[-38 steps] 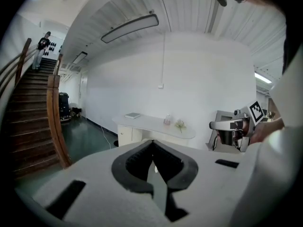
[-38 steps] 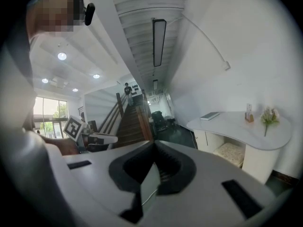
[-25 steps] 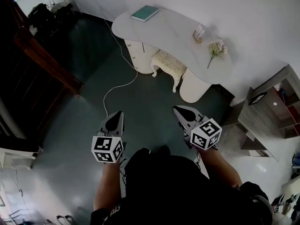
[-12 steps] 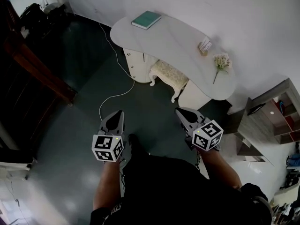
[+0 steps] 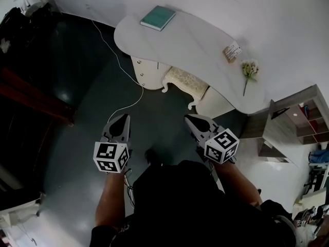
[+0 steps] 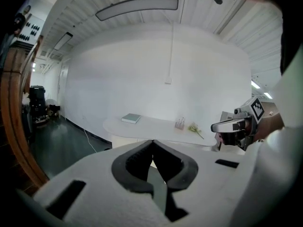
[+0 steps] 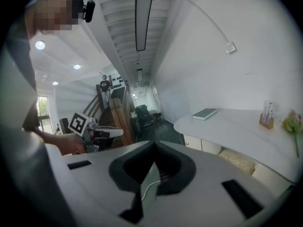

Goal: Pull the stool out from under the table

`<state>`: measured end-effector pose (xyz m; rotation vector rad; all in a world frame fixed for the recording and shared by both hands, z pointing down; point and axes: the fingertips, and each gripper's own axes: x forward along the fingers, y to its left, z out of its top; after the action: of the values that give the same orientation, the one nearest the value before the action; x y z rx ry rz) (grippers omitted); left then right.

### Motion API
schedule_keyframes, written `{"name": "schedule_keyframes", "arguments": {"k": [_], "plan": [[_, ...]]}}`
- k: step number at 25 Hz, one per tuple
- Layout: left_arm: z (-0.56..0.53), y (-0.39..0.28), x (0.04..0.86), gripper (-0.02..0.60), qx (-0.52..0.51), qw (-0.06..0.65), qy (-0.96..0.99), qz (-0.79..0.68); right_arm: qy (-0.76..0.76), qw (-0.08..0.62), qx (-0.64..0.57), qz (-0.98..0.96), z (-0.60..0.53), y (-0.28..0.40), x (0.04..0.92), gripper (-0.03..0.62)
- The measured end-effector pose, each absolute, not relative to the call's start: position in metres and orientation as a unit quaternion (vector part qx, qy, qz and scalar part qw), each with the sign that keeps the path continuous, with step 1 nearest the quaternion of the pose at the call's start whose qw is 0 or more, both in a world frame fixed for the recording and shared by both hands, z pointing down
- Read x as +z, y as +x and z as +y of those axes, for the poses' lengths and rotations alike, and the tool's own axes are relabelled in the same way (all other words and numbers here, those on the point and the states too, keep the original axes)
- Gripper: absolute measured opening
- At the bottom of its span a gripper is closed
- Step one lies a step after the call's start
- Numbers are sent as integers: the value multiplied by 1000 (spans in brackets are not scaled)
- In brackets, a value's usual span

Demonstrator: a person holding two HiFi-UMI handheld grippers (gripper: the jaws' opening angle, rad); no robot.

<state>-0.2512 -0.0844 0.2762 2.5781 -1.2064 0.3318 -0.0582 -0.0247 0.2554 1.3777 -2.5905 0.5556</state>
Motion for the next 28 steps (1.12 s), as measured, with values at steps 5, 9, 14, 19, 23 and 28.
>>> {"name": "schedule_keyframes", "arguments": {"k": [5,9,14,19,23,28], "plan": [[-119,-232,286,9,121,143,908,-375,496,87,202,-840,-41,-47,271,5],[-133,-204,295,9,129,147,919,-344,521,87,211,-823,-49,-26,280,5],[-143,-162,301,9,142,152,925,-320,542,80,221,-807,-55,12,289,5],[-155,-121,298,9,160,143,926,-311,548,65,232,-801,-62,51,298,5],[-160,-88,297,9,167,151,924,-309,550,52,240,-798,-66,84,305,5],[-160,-59,306,9,186,153,923,-301,548,52,249,-797,-68,109,321,5]]}}
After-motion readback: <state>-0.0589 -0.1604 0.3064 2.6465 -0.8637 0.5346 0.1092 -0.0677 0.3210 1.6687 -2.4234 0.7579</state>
